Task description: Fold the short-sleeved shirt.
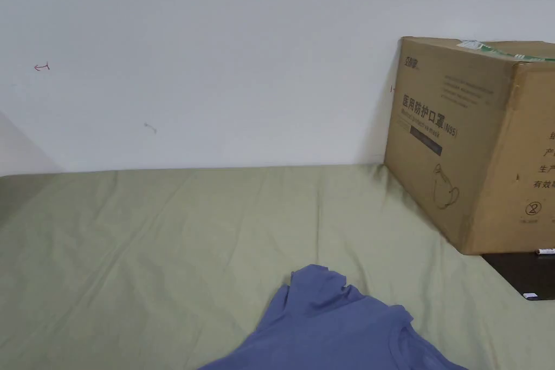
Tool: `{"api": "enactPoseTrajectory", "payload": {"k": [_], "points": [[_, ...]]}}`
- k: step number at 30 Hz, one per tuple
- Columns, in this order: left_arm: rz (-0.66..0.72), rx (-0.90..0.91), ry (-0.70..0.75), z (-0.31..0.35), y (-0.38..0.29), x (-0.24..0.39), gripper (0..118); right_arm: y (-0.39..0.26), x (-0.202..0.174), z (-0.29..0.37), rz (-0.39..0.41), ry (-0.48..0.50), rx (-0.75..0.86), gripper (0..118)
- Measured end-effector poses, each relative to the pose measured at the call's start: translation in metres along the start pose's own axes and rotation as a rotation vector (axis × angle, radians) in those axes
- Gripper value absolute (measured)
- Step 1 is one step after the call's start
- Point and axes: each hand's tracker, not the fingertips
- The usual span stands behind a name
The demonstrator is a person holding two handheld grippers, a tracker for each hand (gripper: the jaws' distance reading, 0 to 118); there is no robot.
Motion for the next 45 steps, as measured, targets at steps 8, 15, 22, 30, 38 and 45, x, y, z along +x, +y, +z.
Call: {"api": "enactPoseTrajectory", "payload": {"k": [8,15,22,30,38,45], "points": [[0.191,-0.23,0.085,-0.057,-0.014,-0.032,16,-0.005,0.014,-0.096,-0.122,-0.168,-0.344,15],[0.242,-0.121,0.146,-0.018,-0.017,-0.05,117,0.006,0.0,-0.069,-0.06,-0.205,-0.361,113],[-0.015,0.217,0.132,0.076,0.009,-0.012,115,0.024,-0.071,0.023,0.118,-0.045,0.121,111],[-0.32,0.611,0.12,0.141,-0.039,0.069,0,-0.027,-0.185,0.085,0.282,0.215,0.709,6],[-0.257,0.715,0.11,0.16,-0.069,0.079,0,-0.034,-0.198,0.086,0.263,0.301,0.784,4],[-0.087,0.211,0.076,0.12,-0.006,0.021,0,-0.02,-0.182,0.091,0.195,0.293,0.738,4]]}}
